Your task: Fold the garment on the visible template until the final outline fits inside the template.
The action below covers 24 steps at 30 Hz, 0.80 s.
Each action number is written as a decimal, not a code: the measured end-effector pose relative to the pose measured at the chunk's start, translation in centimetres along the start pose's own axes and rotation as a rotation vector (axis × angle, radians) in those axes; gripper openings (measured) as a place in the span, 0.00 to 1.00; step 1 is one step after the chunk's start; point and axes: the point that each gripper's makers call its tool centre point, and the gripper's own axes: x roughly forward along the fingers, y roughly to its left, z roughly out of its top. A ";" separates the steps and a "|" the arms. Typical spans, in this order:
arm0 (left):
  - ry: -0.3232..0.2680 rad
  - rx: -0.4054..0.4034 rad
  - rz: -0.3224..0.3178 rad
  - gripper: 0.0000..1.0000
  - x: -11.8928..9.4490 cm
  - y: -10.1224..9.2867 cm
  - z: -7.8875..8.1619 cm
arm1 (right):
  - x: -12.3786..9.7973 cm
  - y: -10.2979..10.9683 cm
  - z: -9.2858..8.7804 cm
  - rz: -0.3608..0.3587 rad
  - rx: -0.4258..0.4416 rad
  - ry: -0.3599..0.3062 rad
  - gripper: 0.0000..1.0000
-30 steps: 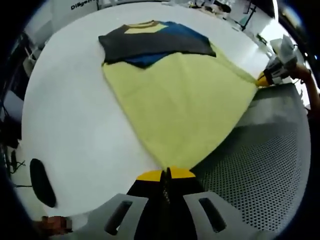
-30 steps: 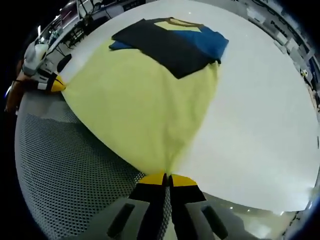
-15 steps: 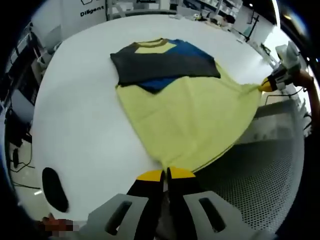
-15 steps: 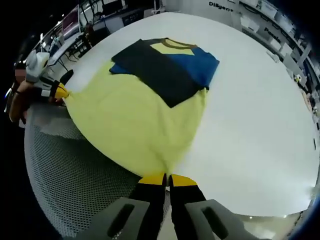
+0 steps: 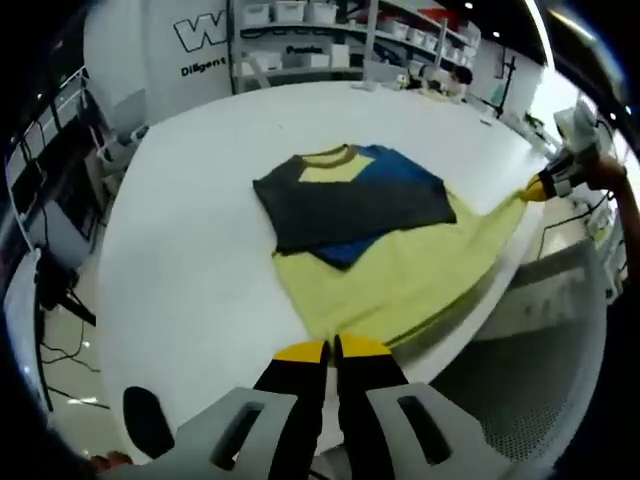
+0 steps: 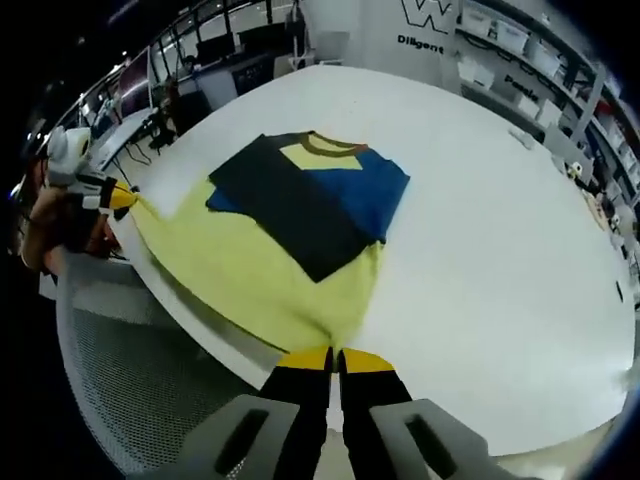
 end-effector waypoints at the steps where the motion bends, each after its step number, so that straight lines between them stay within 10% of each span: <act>1: -0.002 -0.002 -0.002 0.04 0.1 0.2 0.3 | 0.1 -0.2 0.5 -0.006 0.003 -0.007 0.00; 13: -0.098 0.022 0.041 0.03 0.6 2.8 5.9 | 0.6 -2.2 6.1 -0.030 -0.045 -0.110 0.00; 24: -0.154 -0.080 0.041 0.03 2.0 4.4 10.2 | 1.3 -4.6 10.2 -0.024 0.077 -0.183 0.00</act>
